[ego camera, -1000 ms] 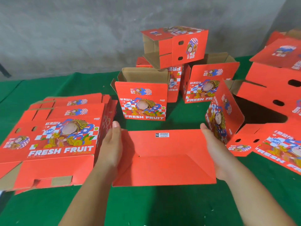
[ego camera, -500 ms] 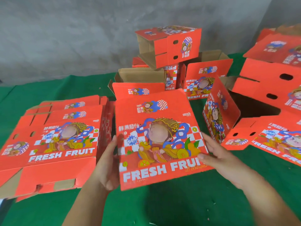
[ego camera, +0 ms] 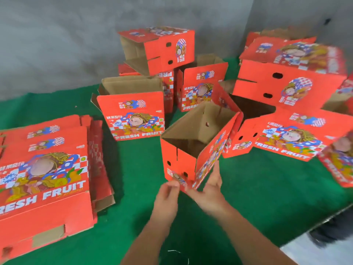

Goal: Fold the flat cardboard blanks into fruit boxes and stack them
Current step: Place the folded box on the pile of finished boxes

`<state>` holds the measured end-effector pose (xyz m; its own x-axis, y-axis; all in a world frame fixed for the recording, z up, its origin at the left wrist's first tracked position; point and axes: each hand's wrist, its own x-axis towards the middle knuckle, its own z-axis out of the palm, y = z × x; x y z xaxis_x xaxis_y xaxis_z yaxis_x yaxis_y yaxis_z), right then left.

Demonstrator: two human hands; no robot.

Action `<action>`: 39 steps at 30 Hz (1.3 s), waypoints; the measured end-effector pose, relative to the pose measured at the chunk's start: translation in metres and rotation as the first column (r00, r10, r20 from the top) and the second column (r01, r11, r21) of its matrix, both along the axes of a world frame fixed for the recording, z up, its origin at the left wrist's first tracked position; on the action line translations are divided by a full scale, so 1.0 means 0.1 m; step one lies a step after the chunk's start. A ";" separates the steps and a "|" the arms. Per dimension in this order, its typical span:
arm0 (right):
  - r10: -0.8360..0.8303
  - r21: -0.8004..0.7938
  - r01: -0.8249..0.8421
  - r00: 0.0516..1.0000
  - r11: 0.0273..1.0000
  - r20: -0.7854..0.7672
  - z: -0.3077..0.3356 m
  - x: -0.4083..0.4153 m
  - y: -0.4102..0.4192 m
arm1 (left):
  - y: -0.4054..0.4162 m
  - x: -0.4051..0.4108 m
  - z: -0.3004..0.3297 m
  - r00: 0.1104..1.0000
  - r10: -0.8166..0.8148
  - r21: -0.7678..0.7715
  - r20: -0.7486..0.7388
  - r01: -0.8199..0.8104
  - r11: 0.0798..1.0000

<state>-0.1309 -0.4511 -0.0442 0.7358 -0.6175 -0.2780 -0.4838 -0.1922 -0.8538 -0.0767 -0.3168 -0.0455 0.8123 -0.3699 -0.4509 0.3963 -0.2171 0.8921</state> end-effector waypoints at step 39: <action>0.508 -0.639 -0.604 0.782 0.476 -0.361 0.07 0.51 -1.18 | -1.57 0.47 0.18 0.923 0.061 0.216 0.379 -0.153 0.964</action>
<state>-0.0799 -0.5693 -0.0371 0.9910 -0.1194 -0.0599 -0.1316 -0.9501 -0.2829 -0.0297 -0.4737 -0.0277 0.9654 -0.1909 -0.1775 0.0845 -0.4151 0.9058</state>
